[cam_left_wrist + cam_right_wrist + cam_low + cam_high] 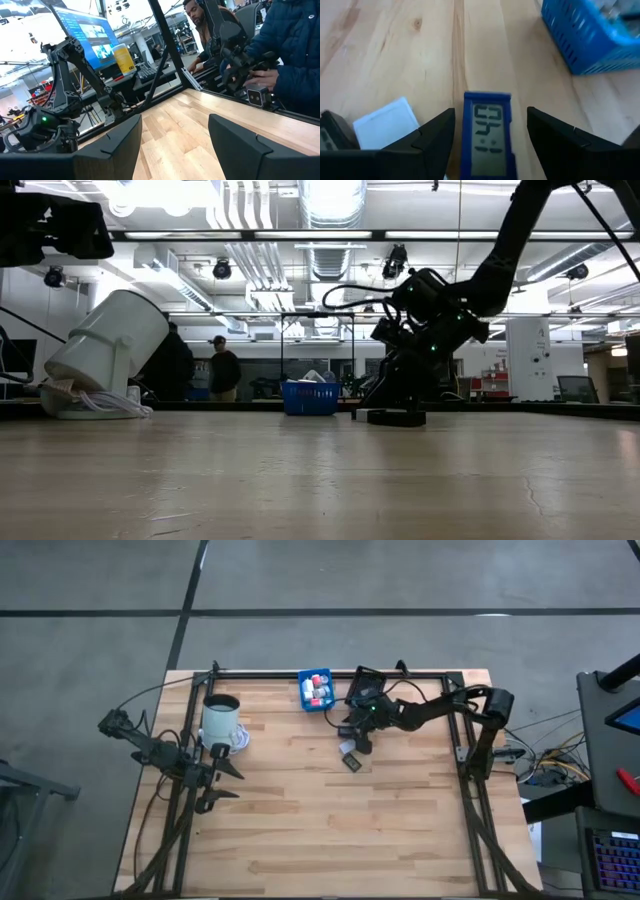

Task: Pick & Place Office items
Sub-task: Put the purple digital clock into the black basket

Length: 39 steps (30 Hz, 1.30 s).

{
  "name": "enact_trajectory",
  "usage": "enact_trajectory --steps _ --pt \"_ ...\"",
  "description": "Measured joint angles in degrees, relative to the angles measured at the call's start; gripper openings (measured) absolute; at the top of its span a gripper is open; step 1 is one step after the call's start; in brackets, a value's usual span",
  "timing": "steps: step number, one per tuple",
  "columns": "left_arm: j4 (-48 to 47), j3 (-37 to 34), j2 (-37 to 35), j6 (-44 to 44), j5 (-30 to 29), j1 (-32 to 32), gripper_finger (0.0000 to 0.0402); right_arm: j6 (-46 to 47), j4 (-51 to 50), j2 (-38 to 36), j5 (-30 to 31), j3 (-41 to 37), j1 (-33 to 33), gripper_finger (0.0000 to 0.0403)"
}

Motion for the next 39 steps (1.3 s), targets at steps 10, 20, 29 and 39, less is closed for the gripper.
enact_trajectory --steps 10,20,29,39 --pt "0.02 0.00 0.02 0.00 0.00 0.00 0.0234 -1.05 0.17 -2.54 0.17 0.07 0.00 0.0240" --pt "0.01 0.01 0.02 0.00 0.00 0.00 0.0234 4.00 -0.36 -4.87 4.40 -0.92 0.82 0.0251" --pt "0.00 0.02 0.02 0.00 0.00 0.00 0.0234 -2.83 -0.54 -4.87 9.00 -1.31 4.42 0.0235" --pt "0.02 0.00 0.02 0.00 0.00 0.00 0.0234 -8.01 0.84 -4.87 21.42 -1.35 6.86 0.0224"
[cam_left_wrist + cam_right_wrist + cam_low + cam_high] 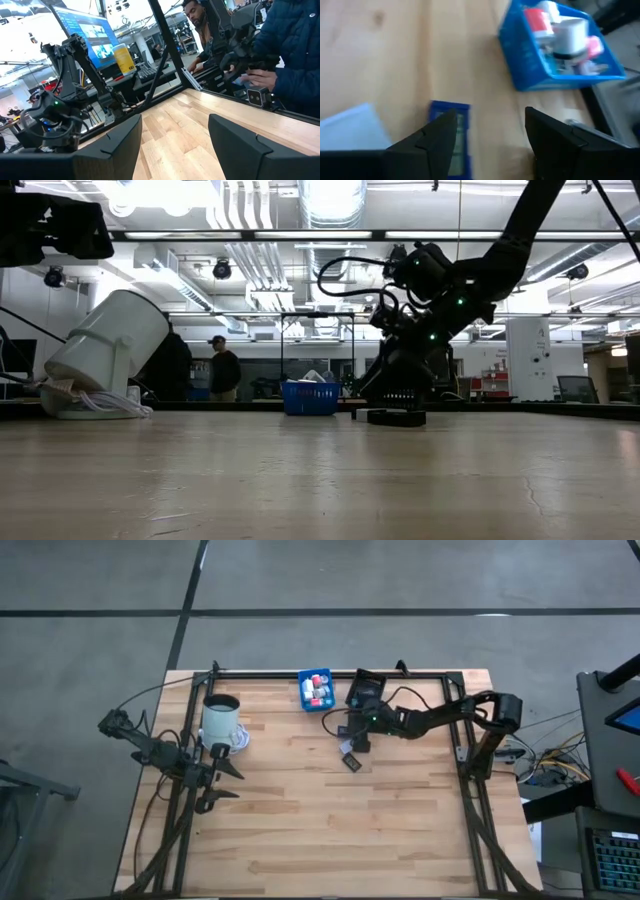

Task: Pick & Place Office items
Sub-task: Put the purple digital clock into the black basket

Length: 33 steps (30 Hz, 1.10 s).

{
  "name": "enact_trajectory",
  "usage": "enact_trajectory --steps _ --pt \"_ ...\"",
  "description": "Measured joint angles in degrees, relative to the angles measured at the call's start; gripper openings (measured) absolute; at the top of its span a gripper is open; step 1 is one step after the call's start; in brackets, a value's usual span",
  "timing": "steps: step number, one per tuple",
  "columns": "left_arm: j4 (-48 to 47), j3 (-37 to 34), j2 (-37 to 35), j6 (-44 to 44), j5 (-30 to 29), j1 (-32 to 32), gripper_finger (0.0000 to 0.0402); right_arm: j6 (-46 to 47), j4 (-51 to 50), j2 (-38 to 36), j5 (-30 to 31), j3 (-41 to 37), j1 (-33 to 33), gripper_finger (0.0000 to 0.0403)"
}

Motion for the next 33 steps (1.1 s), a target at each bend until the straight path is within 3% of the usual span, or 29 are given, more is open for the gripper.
enact_trajectory --steps 8,21,33 --pt "0.00 0.00 -0.02 0.00 0.00 0.01 0.0234 -3.66 0.89 4.14 1.48 0.50 0.03 0.0205" --pt "-0.01 0.00 -0.02 0.00 0.00 0.01 0.0234 -0.40 3.88 6.18 0.88 0.56 0.56 0.0198" --pt "-0.02 0.00 -0.02 0.00 0.00 0.00 0.0234 4.35 -11.21 -1.06 0.35 0.30 4.67 0.0198"
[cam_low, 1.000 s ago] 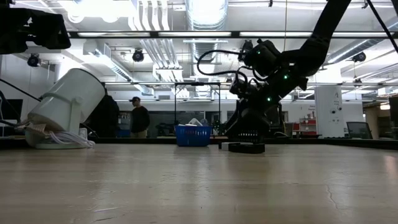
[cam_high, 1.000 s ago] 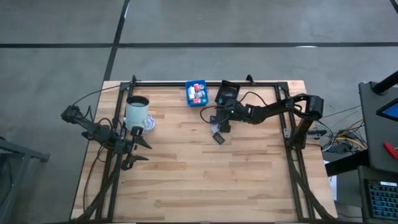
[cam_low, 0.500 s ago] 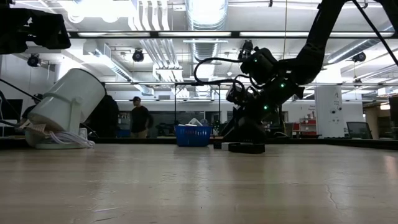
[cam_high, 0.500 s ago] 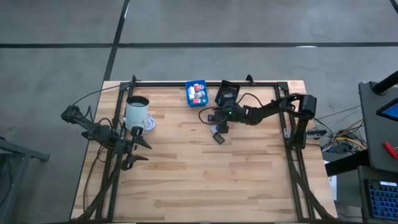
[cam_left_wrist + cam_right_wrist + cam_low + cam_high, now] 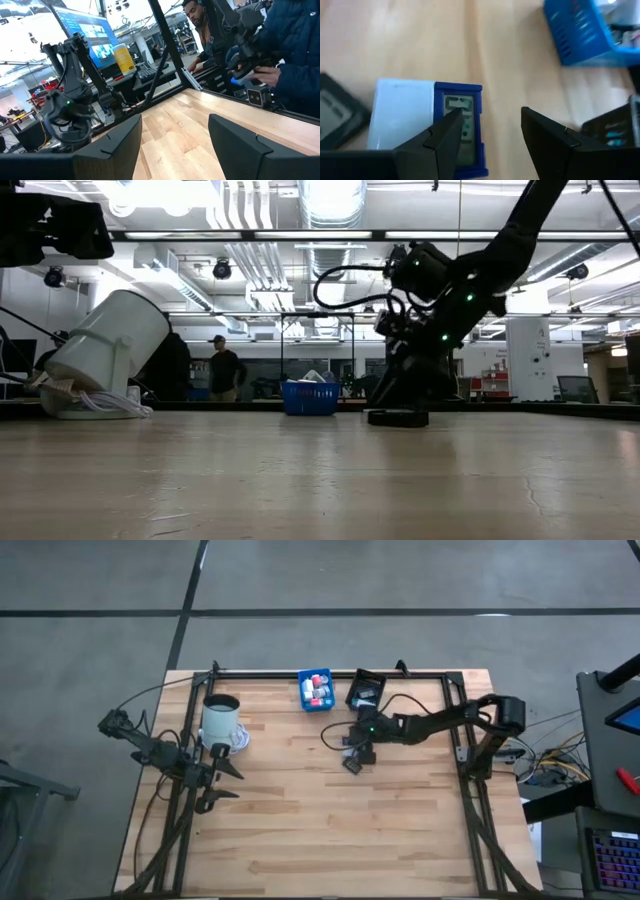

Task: Pick & Place Office items
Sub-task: Put the purple digital clock into the black basket

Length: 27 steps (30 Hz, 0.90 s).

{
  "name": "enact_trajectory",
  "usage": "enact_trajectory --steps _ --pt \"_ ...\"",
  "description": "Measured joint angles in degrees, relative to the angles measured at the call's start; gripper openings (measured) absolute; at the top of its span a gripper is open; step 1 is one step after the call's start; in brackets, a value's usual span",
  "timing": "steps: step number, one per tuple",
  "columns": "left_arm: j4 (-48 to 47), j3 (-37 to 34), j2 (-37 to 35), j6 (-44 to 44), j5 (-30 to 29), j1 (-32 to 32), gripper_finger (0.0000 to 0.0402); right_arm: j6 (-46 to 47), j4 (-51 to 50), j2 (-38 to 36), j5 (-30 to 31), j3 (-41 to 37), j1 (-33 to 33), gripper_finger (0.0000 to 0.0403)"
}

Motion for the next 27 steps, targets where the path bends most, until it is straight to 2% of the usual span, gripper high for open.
enact_trajectory --steps 7,17,27 --pt "0.03 0.00 0.00 0.00 0.00 0.01 0.0234 6.04 -10.99 -5.15 -2.69 -0.09 3.66 0.0198" --pt "0.00 0.00 0.00 0.00 0.00 0.02 0.0234 8.77 -11.84 -5.30 -2.80 -0.07 5.97 0.0198" --pt "0.03 0.00 0.02 0.00 0.00 0.01 0.0234 5.57 -12.34 -14.32 5.86 0.02 5.82 0.0198"
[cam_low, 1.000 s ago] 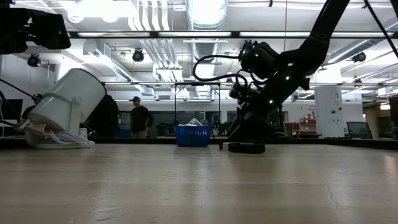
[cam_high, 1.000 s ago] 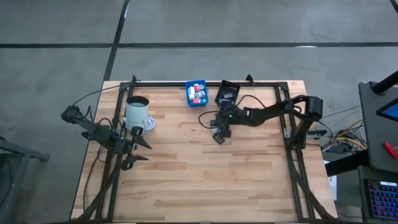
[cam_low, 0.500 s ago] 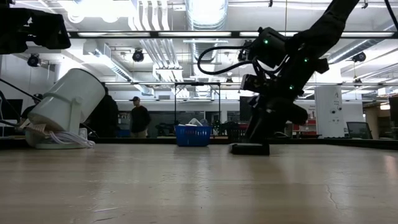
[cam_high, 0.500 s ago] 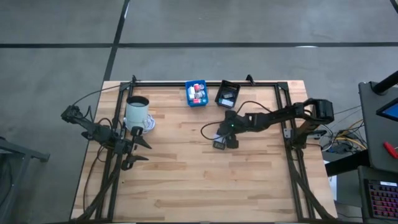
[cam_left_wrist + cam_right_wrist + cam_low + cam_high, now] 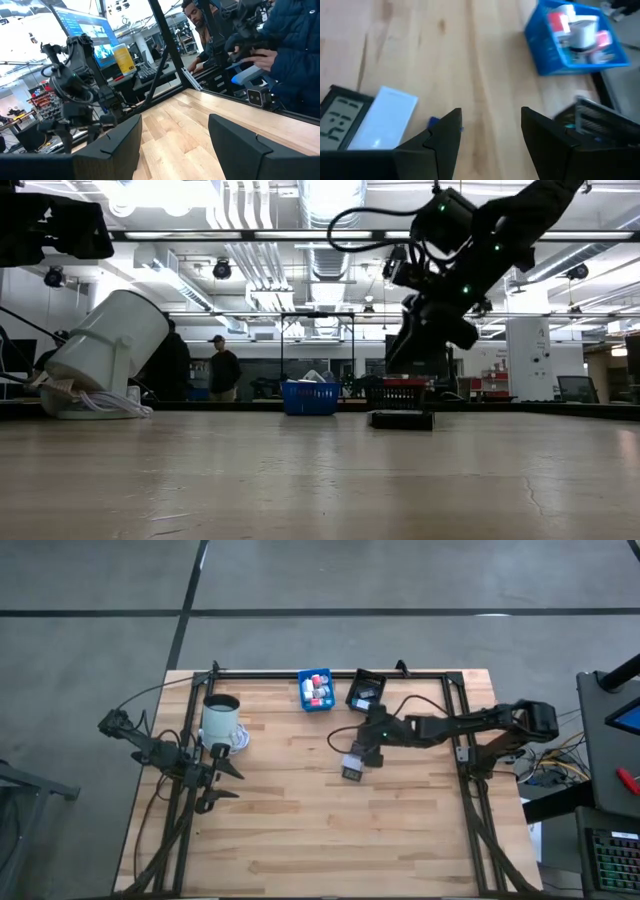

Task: Pick & Place Office items
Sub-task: Put the purple digital clock into the black basket

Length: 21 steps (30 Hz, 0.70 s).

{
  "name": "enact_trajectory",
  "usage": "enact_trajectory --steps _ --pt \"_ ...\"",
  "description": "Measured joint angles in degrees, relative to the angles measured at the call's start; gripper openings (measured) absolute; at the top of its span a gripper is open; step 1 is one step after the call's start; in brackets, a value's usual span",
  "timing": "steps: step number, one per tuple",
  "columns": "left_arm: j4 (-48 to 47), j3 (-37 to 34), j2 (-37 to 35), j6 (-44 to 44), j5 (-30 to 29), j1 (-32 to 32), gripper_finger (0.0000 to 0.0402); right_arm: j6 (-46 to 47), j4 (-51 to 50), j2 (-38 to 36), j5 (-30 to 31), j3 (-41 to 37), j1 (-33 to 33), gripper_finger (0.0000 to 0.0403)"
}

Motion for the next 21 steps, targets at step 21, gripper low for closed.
enact_trajectory --steps 21 --pt "0.00 0.00 0.00 0.00 0.00 -0.01 0.0234 13.72 3.54 3.72 -0.64 -3.35 0.02 0.0199"
